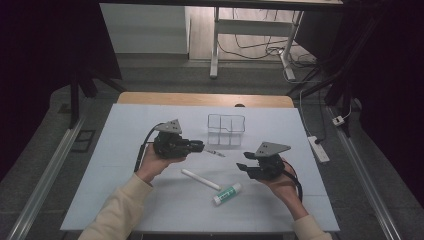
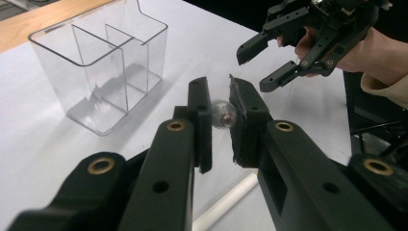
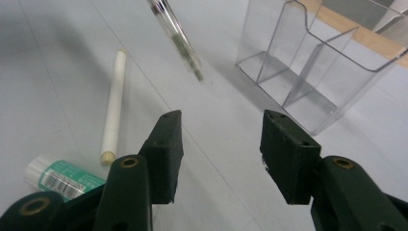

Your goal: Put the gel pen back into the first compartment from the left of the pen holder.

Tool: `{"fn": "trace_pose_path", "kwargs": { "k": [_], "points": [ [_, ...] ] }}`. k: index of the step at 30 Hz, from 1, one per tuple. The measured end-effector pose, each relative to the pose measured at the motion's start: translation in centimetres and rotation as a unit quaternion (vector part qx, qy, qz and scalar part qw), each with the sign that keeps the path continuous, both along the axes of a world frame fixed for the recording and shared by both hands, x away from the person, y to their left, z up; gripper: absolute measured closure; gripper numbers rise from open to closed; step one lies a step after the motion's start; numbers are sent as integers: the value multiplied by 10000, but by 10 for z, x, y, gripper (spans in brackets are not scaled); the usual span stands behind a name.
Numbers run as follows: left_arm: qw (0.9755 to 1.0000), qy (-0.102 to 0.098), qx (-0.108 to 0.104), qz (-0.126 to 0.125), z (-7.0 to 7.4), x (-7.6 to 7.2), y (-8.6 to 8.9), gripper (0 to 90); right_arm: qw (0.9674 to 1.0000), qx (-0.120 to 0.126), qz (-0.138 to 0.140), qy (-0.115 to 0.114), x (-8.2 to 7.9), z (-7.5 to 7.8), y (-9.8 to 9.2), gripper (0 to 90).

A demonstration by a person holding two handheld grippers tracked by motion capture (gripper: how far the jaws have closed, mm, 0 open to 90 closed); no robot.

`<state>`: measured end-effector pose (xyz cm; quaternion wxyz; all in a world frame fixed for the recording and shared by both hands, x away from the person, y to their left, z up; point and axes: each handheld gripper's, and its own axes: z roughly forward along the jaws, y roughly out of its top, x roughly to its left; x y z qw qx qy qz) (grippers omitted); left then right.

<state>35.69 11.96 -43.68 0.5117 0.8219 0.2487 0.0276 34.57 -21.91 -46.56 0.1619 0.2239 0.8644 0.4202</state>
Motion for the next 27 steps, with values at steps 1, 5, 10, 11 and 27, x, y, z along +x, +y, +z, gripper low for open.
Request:
{"fn": "trace_pose_path", "kwargs": {
  "k": [1,5,10,11,27],
  "points": [
    [10000,0,0,0,0,0,0,795,10000,0,0,0,0,0,0,492],
    [10000,-17,-31,50,1,0,3,795,10000,34,-70,25,1,0,-4,491],
    [9999,-48,-12,108,3,0,5,795,9999,26,-107,12,2,1,-8,488],
    [9999,-59,-7,123,3,0,6,795,9999,26,-107,12,2,1,-8,488],
    [9995,-107,-17,306,7,6,11,794,10000,-54,-77,-3,2,-1,-7,480]
  ]
}}
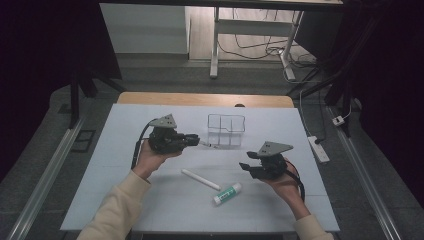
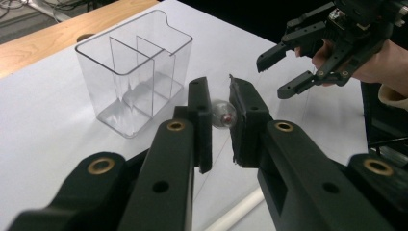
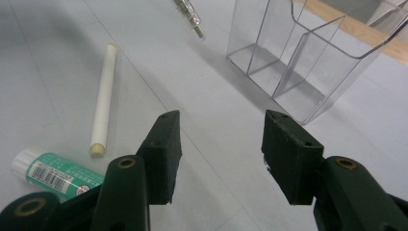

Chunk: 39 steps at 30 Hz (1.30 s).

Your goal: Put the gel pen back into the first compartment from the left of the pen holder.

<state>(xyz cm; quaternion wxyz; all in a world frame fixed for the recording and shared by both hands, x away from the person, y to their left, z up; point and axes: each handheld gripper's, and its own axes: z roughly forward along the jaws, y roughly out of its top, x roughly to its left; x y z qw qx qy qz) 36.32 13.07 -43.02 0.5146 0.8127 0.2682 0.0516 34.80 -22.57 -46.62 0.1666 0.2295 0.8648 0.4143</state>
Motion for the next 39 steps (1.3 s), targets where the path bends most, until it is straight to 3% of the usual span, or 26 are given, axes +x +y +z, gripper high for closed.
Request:
{"fn": "trace_pose_path", "kwargs": {
  "k": [9,21,28,39],
  "points": [
    [9999,-1,75,148,14,16,-3,794,10000,-1,-11,57,1,-2,0,477],
    [9982,33,441,399,30,40,-7,794,9999,-32,-71,125,2,-5,-1,454],
    [9977,25,519,433,37,44,-11,794,9998,-1,-97,149,3,-6,-3,448],
    [9967,-84,671,440,59,51,-16,794,9997,-91,-83,201,4,-9,0,442]
  ]
}}
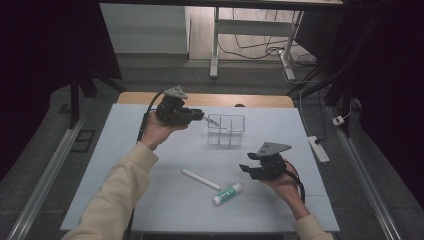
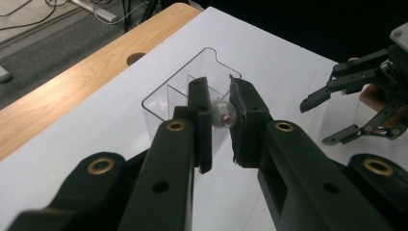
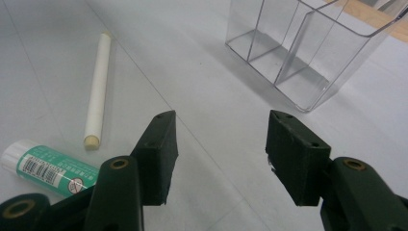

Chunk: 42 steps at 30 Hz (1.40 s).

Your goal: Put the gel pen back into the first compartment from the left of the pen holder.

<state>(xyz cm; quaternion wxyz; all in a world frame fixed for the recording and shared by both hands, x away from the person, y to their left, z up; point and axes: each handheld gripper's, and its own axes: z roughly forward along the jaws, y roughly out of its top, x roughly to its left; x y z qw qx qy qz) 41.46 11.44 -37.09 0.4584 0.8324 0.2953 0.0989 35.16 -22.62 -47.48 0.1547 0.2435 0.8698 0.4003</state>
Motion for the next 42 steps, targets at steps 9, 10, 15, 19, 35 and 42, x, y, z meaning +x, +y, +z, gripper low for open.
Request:
{"fn": "trace_pose_path", "kwargs": {
  "k": [9,10,15,19,35,42],
  "points": [
    [9997,76,177,127,9,14,0,793,10000,-30,-8,37,1,-2,1,442],
    [9996,93,208,142,10,15,0,793,10000,-21,-8,45,1,-2,1,441],
    [9990,173,375,188,10,24,-6,793,10000,-48,-11,62,1,-2,1,441],
    [9981,284,511,182,6,31,-14,792,10000,-64,-29,64,1,-2,2,441],
    [9977,97,424,527,-5,34,-28,455,10000,-16,-23,73,1,-2,1,434],
    [9983,52,392,427,-12,17,-23,421,9999,-10,-16,122,2,-3,2,434]
  ]
}}
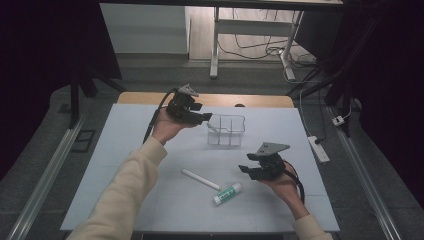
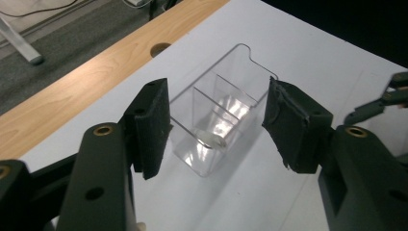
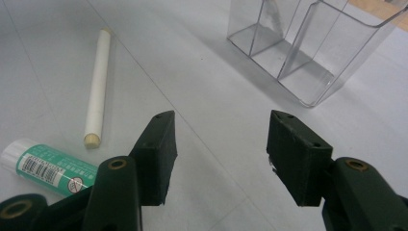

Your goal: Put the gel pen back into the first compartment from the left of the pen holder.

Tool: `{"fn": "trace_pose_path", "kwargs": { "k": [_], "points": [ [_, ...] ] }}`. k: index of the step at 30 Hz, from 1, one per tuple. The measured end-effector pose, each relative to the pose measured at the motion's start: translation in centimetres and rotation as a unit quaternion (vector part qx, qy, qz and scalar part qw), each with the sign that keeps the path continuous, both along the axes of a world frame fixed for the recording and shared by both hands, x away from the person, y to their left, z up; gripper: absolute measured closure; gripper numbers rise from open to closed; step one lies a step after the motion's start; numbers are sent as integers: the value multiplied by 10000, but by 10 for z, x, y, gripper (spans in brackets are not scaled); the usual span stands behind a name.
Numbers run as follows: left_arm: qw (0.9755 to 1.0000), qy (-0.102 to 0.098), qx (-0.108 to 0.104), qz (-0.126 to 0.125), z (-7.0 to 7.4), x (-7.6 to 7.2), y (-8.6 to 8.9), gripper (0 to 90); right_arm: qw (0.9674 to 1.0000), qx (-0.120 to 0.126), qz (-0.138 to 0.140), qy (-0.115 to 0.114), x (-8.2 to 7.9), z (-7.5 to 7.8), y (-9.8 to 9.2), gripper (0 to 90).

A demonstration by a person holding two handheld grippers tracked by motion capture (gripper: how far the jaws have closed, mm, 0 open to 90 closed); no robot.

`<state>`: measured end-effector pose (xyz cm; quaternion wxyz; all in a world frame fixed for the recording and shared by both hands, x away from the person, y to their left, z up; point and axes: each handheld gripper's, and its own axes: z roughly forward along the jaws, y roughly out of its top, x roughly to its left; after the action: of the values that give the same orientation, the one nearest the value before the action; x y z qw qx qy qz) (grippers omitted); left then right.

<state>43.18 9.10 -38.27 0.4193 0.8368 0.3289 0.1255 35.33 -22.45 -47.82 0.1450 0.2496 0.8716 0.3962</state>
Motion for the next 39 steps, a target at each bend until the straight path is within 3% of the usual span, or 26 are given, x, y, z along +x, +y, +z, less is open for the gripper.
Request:
{"fn": "trace_pose_path", "kwargs": {
  "k": [19,39],
  "points": [
    [9995,-122,-123,-265,-30,-51,38,427,10000,-23,-29,17,0,-2,0,431],
    [9996,-52,-176,-209,-62,-89,68,428,10000,-76,-11,-4,0,-1,-1,430]
  ]
}}
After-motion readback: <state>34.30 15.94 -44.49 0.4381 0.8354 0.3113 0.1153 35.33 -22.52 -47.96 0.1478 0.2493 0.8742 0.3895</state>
